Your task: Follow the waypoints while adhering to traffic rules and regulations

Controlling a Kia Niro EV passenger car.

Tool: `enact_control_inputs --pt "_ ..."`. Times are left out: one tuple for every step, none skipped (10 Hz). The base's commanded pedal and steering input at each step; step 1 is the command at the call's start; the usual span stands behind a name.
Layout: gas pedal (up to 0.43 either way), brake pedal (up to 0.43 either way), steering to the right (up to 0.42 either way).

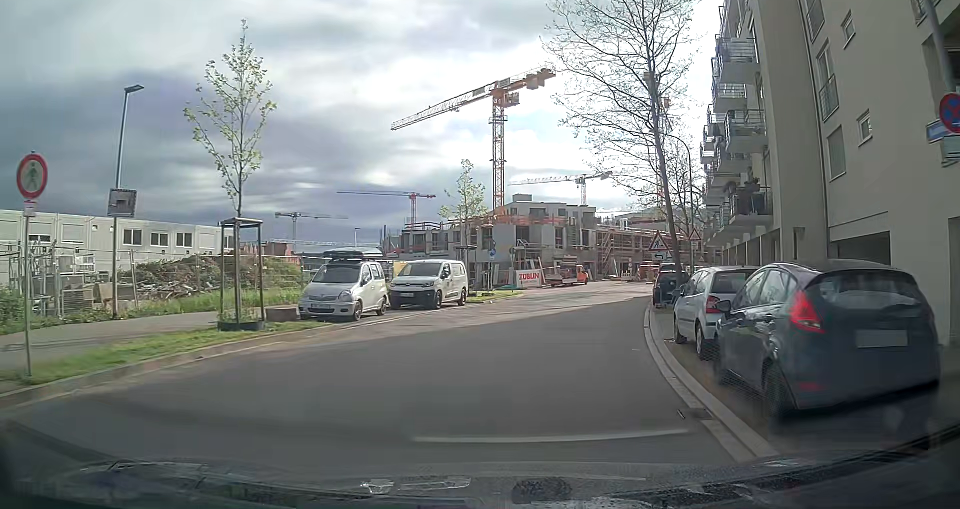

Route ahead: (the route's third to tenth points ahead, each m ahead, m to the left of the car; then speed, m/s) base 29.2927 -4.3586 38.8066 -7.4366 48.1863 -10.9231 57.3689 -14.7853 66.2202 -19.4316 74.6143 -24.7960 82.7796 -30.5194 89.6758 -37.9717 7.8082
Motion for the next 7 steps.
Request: enact_control_inputs --pt "0.047 0.000 0.053" --pt "0.047 0.000 0.054" --pt "0.047 0.000 0.054" --pt "0.047 0.000 0.055" --pt "0.047 0.000 0.055" --pt "0.047 0.000 0.055" --pt "0.047 0.000 0.055"
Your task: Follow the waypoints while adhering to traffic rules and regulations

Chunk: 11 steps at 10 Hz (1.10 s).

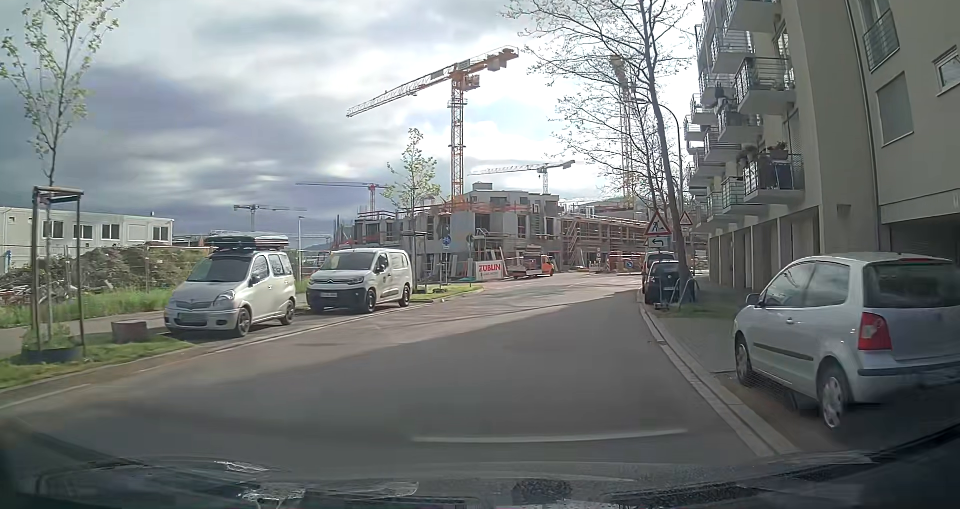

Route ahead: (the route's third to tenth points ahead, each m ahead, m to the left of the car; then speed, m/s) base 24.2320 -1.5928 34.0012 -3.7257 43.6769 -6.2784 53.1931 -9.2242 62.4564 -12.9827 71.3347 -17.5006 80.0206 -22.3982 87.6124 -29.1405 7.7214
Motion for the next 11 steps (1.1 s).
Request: enact_control_inputs --pt "0.047 0.000 0.055" --pt "0.047 0.000 0.054" --pt "0.047 0.000 0.054" --pt "0.059 0.000 0.055" --pt "0.059 0.000 0.055" --pt "0.059 0.000 0.055" --pt "0.059 0.000 0.055" --pt "0.059 0.000 0.055" --pt "0.059 0.000 0.054" --pt "0.059 0.000 0.054" --pt "0.067 0.000 0.053"
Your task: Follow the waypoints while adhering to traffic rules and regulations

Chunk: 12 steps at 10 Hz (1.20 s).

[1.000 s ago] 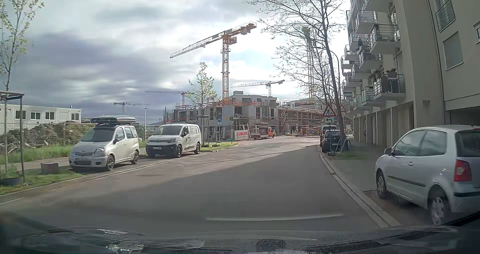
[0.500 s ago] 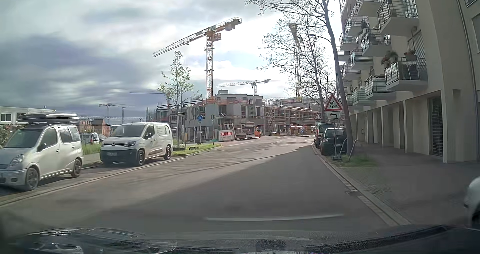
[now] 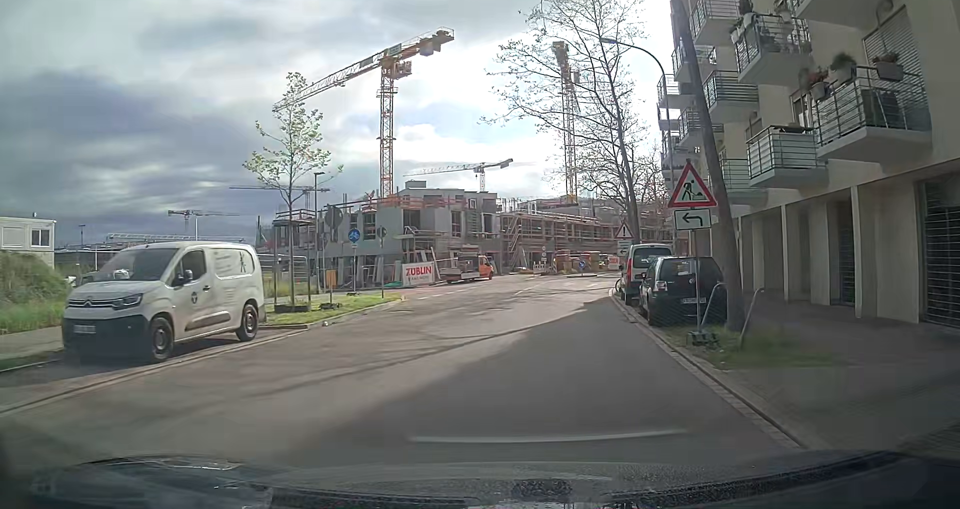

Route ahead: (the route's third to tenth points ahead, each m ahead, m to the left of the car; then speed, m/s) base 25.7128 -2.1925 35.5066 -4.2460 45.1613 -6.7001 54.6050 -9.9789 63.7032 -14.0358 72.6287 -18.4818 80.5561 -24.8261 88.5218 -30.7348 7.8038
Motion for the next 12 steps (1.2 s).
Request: enact_control_inputs --pt "0.067 0.000 0.052" --pt "0.067 0.000 0.051" --pt "0.067 0.000 0.050" --pt "0.067 0.000 0.048" --pt "0.079 0.000 0.042" --pt "0.079 0.000 0.034" --pt "0.079 0.000 0.032" --pt "0.079 0.000 0.031" --pt "0.079 0.000 0.032" --pt "0.079 0.000 0.029" --pt "0.079 0.000 0.029" --pt "0.079 0.000 0.029"
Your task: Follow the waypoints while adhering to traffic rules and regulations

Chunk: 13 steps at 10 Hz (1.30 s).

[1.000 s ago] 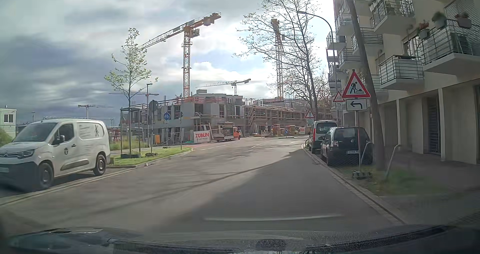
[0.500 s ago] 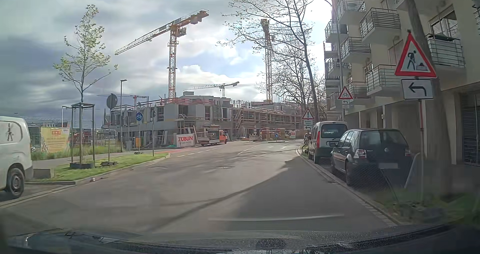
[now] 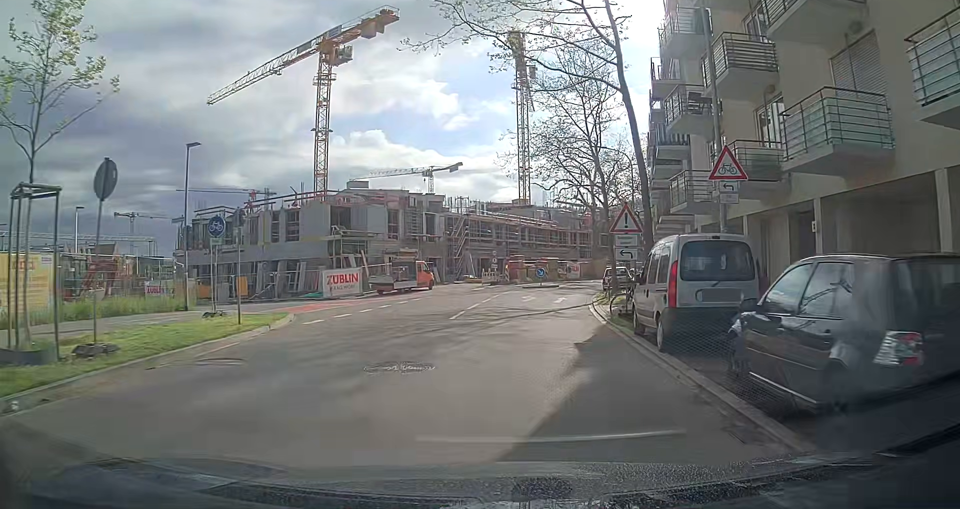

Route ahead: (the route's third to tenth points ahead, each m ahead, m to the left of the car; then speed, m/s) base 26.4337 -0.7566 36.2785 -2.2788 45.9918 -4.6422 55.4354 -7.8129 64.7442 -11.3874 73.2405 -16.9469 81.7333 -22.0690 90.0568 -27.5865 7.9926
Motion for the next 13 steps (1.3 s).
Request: enact_control_inputs --pt "0.079 0.000 0.029" --pt "0.079 0.000 0.029" --pt "0.079 0.000 0.029" --pt "0.079 0.000 0.029" --pt "0.079 0.000 0.029" --pt "0.079 0.000 0.029" --pt "0.079 0.000 0.029" --pt "0.079 0.000 0.029" --pt "0.079 0.000 0.029" --pt "0.079 0.000 0.029" --pt "0.079 0.000 0.028" --pt "0.079 0.000 0.028" --pt "0.079 0.000 0.028"
